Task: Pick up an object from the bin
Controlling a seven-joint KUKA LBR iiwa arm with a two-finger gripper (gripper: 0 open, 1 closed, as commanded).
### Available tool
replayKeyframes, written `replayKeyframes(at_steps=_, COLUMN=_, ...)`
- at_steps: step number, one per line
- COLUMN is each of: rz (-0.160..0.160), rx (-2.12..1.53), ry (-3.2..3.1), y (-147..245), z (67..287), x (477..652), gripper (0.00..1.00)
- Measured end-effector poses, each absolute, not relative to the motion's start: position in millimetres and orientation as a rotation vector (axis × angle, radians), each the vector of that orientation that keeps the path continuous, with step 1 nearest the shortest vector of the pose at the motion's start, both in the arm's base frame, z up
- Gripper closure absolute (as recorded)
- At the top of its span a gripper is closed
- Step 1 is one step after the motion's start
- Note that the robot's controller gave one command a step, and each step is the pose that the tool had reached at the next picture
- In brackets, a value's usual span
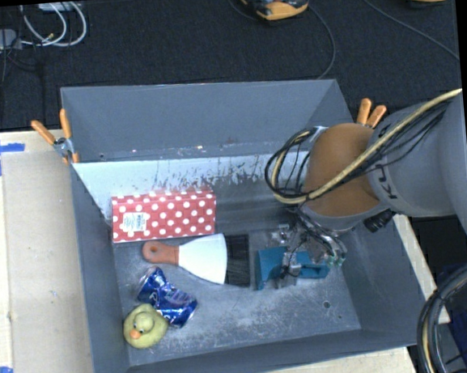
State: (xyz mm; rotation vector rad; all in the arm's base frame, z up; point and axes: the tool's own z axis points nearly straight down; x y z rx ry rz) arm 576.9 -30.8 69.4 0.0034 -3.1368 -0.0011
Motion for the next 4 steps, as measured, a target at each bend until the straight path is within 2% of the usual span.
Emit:
replayKeyframes(at_steps=1, rz=-0.001, rx=0.004, ry=-3.137, y=-30.8, z=69.4, x=576.9, gripper=1.0)
replayKeyframes(at_steps=2, rz=-0.001, rx=0.006, ry=-3.127, y=-31.3, z=116.9, x=583.1, gripper=1.0)
replayKeyframes(at_steps=3, rz=-0.001, rx=-0.011, ry=-3.145, y=-38.9, z=139.9, x=589.9, gripper=1.0)
replayKeyframes(at_steps=4, rz=-0.003, rx=-0.019, ry=-3.117, y=-32.5, z=128.1, x=578.8, gripper=1.0)
